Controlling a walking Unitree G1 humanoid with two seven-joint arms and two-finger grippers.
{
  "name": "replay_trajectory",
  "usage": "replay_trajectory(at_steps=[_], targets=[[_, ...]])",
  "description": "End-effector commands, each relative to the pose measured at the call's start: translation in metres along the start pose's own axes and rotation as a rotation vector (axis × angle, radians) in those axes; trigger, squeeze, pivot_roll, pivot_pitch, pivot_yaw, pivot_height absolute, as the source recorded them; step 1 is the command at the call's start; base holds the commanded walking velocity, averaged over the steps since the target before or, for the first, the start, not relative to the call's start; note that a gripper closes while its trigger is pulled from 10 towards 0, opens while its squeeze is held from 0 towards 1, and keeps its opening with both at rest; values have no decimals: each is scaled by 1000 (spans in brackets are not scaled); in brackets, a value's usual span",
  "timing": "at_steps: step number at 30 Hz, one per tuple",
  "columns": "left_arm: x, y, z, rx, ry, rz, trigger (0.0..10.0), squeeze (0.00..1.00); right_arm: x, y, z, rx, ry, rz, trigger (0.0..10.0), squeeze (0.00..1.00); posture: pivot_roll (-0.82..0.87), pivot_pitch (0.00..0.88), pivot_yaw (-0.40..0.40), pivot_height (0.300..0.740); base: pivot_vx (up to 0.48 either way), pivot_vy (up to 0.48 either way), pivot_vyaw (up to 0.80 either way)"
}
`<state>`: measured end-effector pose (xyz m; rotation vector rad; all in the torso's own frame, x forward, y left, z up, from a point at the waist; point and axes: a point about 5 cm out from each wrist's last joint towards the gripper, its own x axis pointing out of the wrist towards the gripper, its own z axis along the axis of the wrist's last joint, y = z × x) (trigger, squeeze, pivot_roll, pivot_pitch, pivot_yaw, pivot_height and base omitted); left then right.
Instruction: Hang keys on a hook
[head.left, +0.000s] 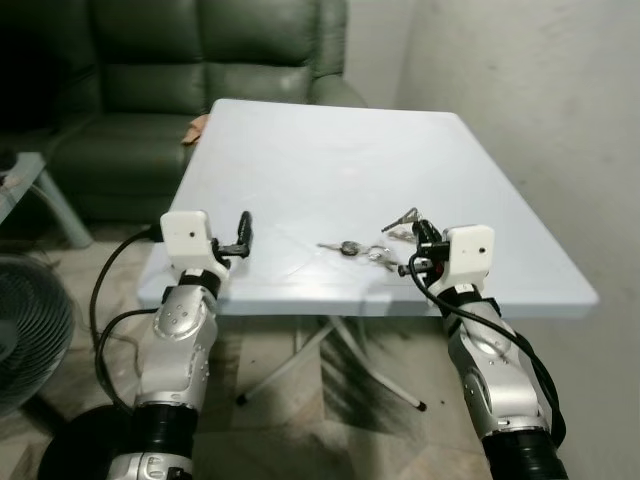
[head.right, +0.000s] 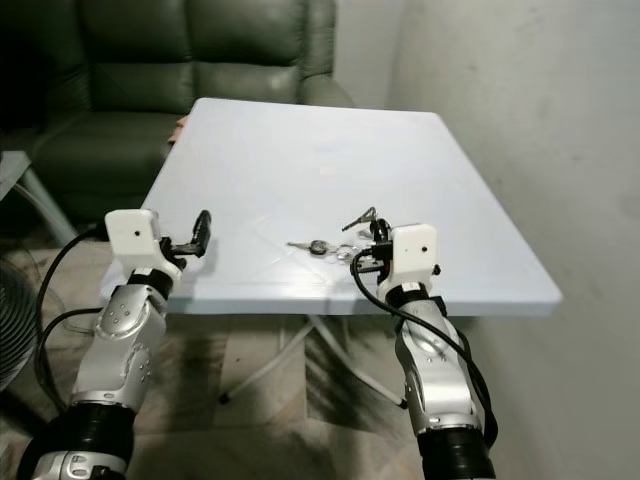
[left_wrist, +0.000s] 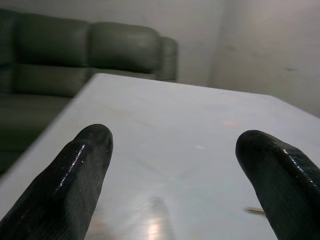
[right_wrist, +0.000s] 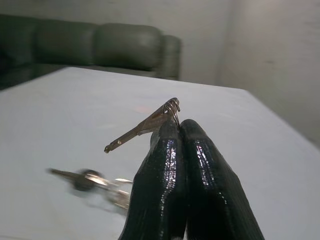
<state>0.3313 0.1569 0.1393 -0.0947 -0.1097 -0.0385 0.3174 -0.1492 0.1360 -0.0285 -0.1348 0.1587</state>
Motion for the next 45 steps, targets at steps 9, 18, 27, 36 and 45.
replay_trajectory(at_steps=[9, 18, 27, 36, 45], targets=[[3, -4, 2, 9, -10, -8, 10000, 0, 0, -6, 1, 9, 20, -27, 10000, 0, 53, 0, -21, 740, 0, 0, -688], [5, -6, 2, -14, 1, -27, 10000, 0, 1, -4, 2, 1, 19, -16, 10000, 0, 52, 0, -15, 740, 0, 40, -687], [6, -7, 3, 6, -4, -22, 10000, 0, 2, -1, 2, 8, 20, -7, 10000, 0, 57, 0, -13, 740, 0, 163, -687], [5, -7, 1, 13, 5, -28, 10000, 0, 0, 0, -1, 10, 26, -6, 10000, 0, 57, 0, -12, 740, 0, 0, -688], [4, -7, 1, 11, 0, -31, 10000, 0, -2, 1, -2, 12, 32, -6, 10000, 0, 58, 0, -12, 740, 0, 0, -687]])
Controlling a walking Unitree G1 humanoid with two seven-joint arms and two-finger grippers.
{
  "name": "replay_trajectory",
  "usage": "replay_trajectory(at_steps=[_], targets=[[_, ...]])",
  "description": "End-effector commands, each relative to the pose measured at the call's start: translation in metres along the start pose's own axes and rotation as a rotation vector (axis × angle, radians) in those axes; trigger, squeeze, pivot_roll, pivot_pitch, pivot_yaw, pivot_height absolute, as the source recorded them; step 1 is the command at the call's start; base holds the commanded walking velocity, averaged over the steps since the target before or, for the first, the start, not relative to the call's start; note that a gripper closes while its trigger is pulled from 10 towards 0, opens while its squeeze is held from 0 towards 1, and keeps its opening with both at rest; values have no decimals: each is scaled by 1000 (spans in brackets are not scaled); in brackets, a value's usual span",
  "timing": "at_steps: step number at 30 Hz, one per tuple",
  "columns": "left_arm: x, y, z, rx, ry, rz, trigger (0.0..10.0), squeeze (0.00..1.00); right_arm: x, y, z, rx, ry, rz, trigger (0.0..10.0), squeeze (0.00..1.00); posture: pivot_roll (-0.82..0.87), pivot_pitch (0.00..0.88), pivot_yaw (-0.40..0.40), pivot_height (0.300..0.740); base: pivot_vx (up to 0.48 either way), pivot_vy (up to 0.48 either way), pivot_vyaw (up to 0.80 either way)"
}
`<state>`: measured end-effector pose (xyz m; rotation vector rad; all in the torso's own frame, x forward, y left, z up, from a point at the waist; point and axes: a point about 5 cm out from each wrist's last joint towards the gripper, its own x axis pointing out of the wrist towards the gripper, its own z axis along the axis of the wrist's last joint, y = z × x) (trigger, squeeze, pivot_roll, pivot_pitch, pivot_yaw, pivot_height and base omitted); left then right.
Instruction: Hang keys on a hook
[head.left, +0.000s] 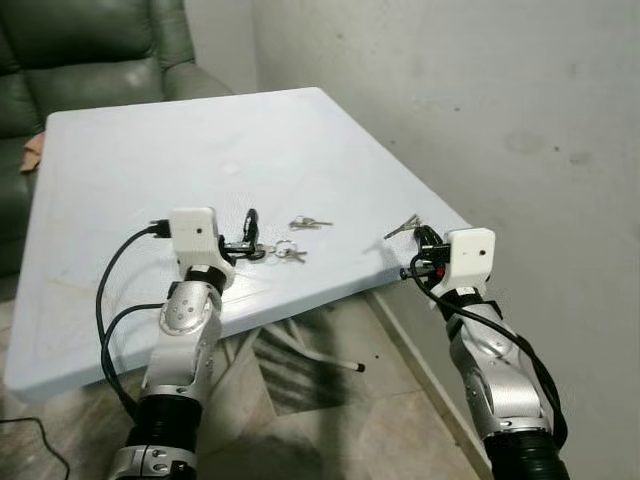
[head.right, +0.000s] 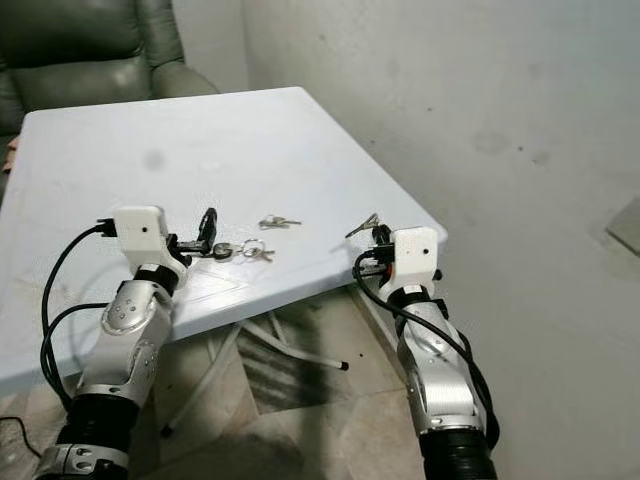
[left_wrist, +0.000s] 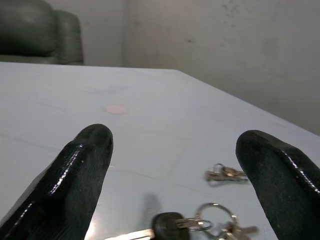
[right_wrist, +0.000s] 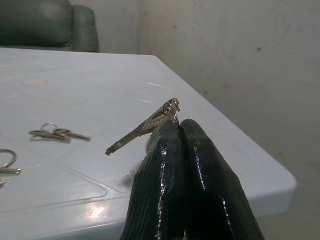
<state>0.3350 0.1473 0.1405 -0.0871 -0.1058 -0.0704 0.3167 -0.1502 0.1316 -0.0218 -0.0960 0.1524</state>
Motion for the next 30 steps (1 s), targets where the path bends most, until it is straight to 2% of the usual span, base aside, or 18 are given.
replay_trajectory(at_steps=[1, 5, 9, 13, 18, 30], targets=[[0, 2, 1, -13, -3, -2, 10000, 0, -1, 2, 2, 3, -5, 2, 10000, 0, 58, 0, -13, 740, 0, 0, -681], [0, 2, -1, -57, 16, -2, 10000, 0, -1, 2, 2, 2, -4, 4, 10000, 0, 59, 0, -13, 740, 0, 208, -686], [0, 3, 0, -33, 12, 7, 10000, 0, -2, 2, 1, 2, -2, 6, 10000, 0, 60, 0, -15, 740, 0, 427, -683], [-1, 3, -1, -1, 19, 14, 10000, 0, -2, 2, 1, 2, 1, 6, 10000, 0, 61, 0, -16, 740, 0, 0, -684], [-2, 2, -3, -21, 42, 19, 10000, 0, -3, 3, 0, 1, 5, 8, 10000, 0, 61, 0, -17, 740, 0, 0, -682], [-2, 3, -3, 9, 54, 18, 10000, 0, -3, 1, 1, -2, 7, 0, 10000, 0, 60, 0, -20, 740, 0, 0, -669]])
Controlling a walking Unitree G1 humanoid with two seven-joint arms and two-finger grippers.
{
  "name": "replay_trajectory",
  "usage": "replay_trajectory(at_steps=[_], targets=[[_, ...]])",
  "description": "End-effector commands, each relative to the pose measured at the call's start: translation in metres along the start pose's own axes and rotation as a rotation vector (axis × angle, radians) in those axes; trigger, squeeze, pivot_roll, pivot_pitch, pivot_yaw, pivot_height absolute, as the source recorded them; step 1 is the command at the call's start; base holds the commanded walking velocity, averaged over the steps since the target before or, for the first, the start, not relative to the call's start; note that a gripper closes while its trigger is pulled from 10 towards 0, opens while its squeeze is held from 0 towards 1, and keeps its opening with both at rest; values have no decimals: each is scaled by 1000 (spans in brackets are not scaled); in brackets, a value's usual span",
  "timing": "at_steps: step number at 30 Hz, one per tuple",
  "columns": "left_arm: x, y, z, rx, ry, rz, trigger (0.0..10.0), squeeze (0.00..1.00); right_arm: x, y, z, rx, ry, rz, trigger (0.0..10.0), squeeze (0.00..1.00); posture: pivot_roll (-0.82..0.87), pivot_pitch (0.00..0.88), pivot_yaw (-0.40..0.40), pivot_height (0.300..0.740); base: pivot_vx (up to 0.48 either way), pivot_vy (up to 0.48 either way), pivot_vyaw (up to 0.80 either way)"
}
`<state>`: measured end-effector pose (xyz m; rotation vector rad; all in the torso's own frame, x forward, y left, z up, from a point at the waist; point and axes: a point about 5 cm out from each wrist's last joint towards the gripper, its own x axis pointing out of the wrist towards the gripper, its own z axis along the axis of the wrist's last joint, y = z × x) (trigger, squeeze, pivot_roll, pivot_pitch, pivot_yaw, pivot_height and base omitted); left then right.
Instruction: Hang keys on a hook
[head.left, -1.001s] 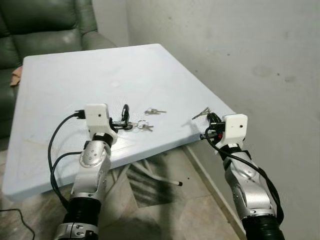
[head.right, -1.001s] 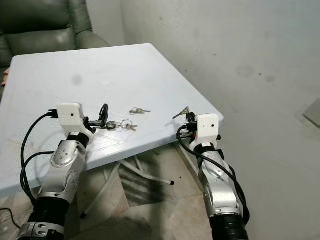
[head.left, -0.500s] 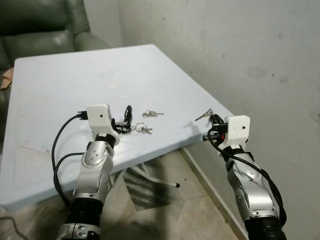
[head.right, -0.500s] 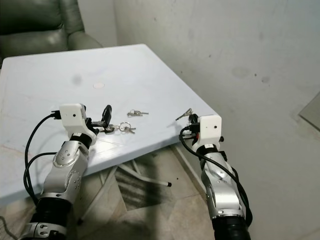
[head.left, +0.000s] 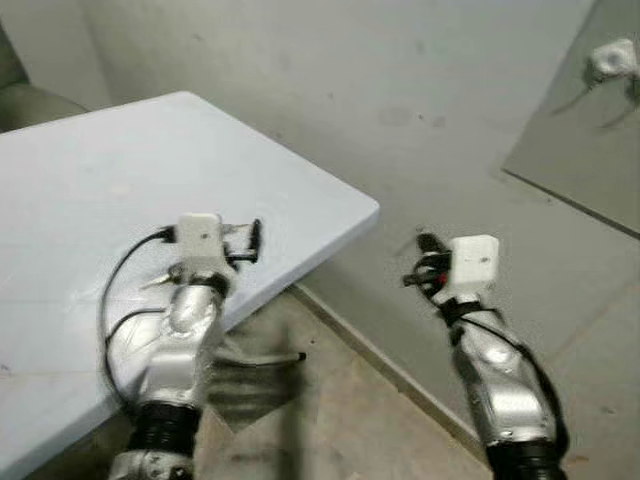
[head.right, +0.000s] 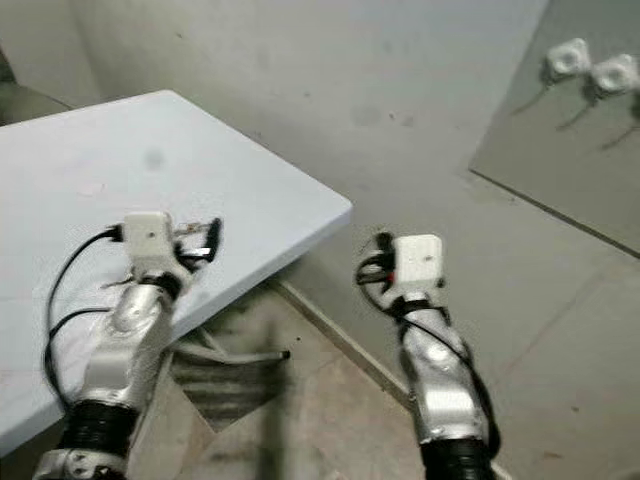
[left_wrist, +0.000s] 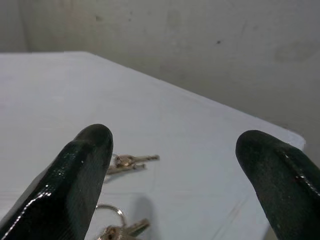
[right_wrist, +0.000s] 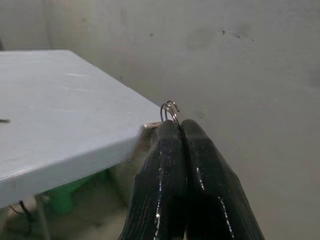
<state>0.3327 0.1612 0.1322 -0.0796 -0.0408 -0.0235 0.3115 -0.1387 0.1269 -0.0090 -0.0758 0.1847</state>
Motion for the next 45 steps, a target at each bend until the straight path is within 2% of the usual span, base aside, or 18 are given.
replay_trajectory(at_steps=[1, 5, 26, 43, 45], targets=[[2, -11, 4, 6, -10, -30, 10000, 0, 0, -11, 5, -17, -12, -34, 10000, 0, 60, 0, -20, 740, 0, 0, -663], [2, -11, 5, 38, -20, -39, 10000, 0, 0, -11, 6, -16, -12, -39, 10000, 0, 58, 0, -17, 740, 0, 0, -661], [5, -9, 7, 18, -4, -34, 10000, 0, 0, -14, 7, -6, -17, -72, 10000, 0, 52, 0, -4, 740, 0, 0, -658], [4, -12, 5, 33, 8, -46, 10000, 0, -1, -15, 6, -3, -10, -93, 10000, 0, 42, 0, 12, 740, 0, 0, -654], [3, -14, 5, 35, 12, -53, 10000, 0, -4, -16, 6, 37, -23, -123, 10000, 0, 35, 0, 19, 740, 0, 0, -322]])
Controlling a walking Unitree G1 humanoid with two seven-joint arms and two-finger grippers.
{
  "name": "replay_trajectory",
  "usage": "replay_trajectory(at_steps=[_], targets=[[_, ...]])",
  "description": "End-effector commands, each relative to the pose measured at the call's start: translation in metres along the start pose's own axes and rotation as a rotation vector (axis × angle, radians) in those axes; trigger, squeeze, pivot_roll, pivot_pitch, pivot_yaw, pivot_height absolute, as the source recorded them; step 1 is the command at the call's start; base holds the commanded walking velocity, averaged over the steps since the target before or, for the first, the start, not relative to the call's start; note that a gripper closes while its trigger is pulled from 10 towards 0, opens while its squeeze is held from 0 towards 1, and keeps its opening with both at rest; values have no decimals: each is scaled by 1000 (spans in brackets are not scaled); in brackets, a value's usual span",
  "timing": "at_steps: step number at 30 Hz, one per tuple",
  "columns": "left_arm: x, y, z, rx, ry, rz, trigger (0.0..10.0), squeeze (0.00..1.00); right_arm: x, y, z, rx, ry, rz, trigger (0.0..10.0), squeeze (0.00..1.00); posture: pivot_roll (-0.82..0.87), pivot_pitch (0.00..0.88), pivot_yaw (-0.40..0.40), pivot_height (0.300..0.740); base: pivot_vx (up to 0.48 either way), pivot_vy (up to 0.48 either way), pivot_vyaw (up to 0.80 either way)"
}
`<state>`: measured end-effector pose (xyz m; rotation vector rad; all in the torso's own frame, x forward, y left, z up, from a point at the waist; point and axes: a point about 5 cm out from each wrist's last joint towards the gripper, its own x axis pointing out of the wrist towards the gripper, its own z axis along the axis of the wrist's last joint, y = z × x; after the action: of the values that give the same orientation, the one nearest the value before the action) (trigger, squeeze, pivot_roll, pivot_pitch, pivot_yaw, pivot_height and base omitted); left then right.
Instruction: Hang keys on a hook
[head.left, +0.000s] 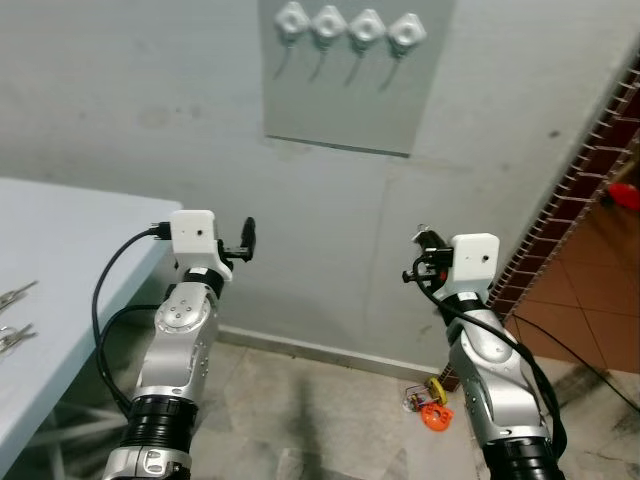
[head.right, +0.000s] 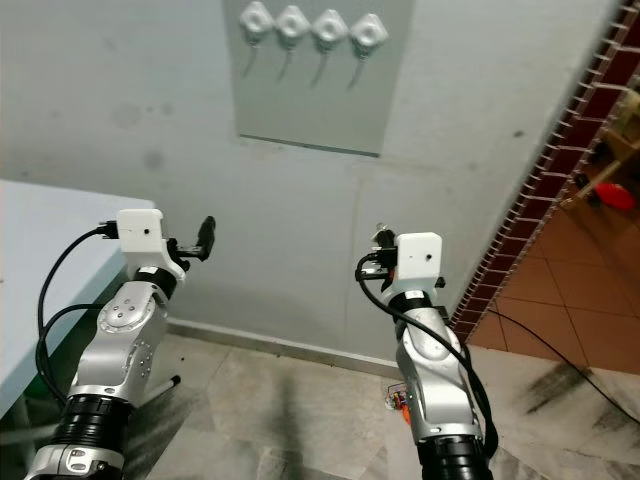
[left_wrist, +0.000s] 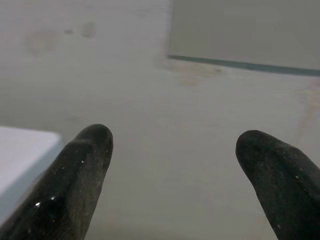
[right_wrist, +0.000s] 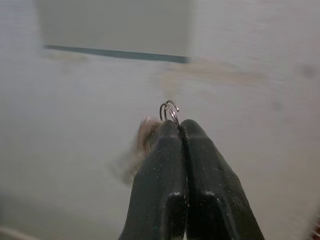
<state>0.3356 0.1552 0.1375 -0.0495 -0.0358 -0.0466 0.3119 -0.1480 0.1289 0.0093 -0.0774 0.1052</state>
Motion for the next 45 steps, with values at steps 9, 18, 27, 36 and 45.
replay_trajectory(at_steps=[9, 18, 27, 36, 45], targets=[[1, -16, -3, -20, 27, -72, 10000, 0, -8, -20, -11, 107, 107, -204, 10000, 0, -2, 0, 40, 740, 0, 0, 0], [3, -20, -3, -44, 30, -95, 10000, 0, -11, -21, -7, 122, 106, -186, 10000, 0, -18, 0, 40, 740, 0, 0, 0], [2, -20, -3, -76, 25, -88, 10000, 0, -12, -19, -2, 108, 81, -135, 10000, 0, -14, 0, 30, 740, 0, 0, 0], [0, -19, -5, -80, 26, -77, 10000, 0, -12, -18, 0, 104, 81, -112, 10000, 0, -3, 0, 13, 740, 0, 0, 0], [0, -17, -3, -91, 16, -73, 10000, 0, -11, -16, 1, 104, 72, -94, 10000, 0, 0, 0, 11, 740, 27, 0, 0]])
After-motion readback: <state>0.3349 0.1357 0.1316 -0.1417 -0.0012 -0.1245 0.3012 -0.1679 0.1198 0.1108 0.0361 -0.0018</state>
